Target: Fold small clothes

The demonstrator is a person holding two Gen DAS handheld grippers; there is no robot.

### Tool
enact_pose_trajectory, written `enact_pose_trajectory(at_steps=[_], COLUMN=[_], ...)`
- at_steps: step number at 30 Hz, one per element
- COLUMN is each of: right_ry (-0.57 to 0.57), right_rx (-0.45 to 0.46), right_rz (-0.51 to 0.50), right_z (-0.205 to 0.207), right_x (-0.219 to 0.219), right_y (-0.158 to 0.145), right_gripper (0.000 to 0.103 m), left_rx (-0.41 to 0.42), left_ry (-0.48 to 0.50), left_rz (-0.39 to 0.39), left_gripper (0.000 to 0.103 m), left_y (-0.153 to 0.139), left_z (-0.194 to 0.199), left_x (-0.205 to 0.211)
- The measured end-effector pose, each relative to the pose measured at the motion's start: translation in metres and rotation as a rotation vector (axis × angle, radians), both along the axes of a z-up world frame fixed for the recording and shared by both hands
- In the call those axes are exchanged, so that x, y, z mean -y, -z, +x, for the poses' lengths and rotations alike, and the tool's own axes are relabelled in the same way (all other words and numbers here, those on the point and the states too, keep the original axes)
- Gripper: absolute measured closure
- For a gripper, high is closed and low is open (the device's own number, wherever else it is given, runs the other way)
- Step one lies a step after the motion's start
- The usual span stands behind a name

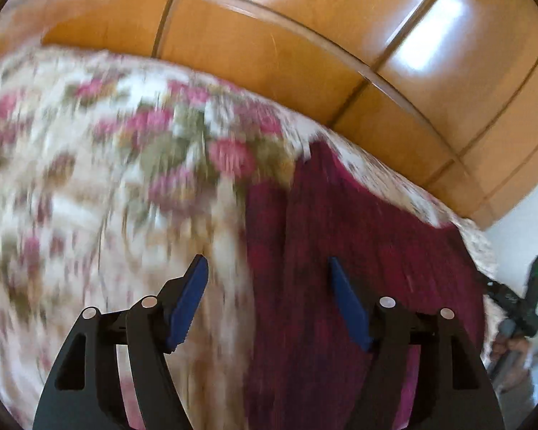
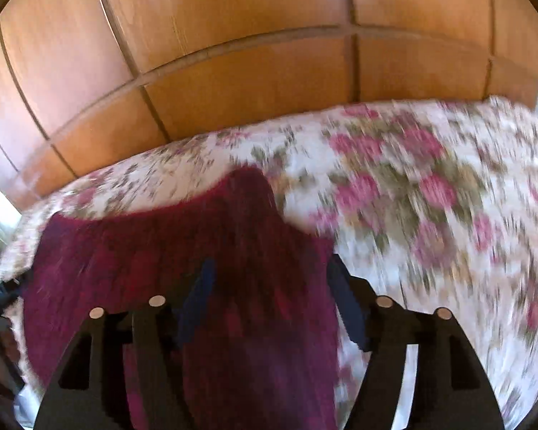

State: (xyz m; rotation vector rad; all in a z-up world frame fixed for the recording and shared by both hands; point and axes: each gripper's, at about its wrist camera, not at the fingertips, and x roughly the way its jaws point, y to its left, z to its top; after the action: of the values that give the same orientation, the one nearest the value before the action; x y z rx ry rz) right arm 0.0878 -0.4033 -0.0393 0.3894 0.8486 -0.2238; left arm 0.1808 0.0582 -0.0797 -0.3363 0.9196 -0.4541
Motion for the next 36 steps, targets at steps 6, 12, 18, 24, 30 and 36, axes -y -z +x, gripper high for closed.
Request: enact_pose_trajectory(at_steps=[6,12,18,24,30,36], right_ry=[-0.017,0.001,-0.006,-0.04,-0.054,-0.058], right_rx=[-0.027,-0.032,0.002,0.019,-0.045,-0.044], right_rz=[0.131,0.196,0.176,0.179,0.202,0.151], right_z=[-0.081,-0.102,-0.113,-0.144,-0.19,-0.191], right_x=[-0.013,-0.028,-0.032,-0.044,-0.057,-0.06], right_y=[0.024,0.048,0.029,0.01,0.017,0.008], right_gripper=[0.034,0.051,0.082,0.083,0.083,0.07], left_rx=[-0.044,-0.107,-0.093,-0.076,-0.116,-0.106], left_ry=[0.085,0.125,0.128,0.156,0.187,0.157], left_rz=[-0.117,-0.165,-0.229,-0.246,-0.206,-0.166], left_gripper=[0.034,0.034,0.079,0.082,0.082,0.071], left_y=[0.015,0.034,0.03,0.012,0.015,0.009], left_z=[-0.067,-0.093,-0.094,-0.123,-0.167,-0.175], left_x=[-0.013,0.002,-0.005,-0.02,-0.033,-0.036])
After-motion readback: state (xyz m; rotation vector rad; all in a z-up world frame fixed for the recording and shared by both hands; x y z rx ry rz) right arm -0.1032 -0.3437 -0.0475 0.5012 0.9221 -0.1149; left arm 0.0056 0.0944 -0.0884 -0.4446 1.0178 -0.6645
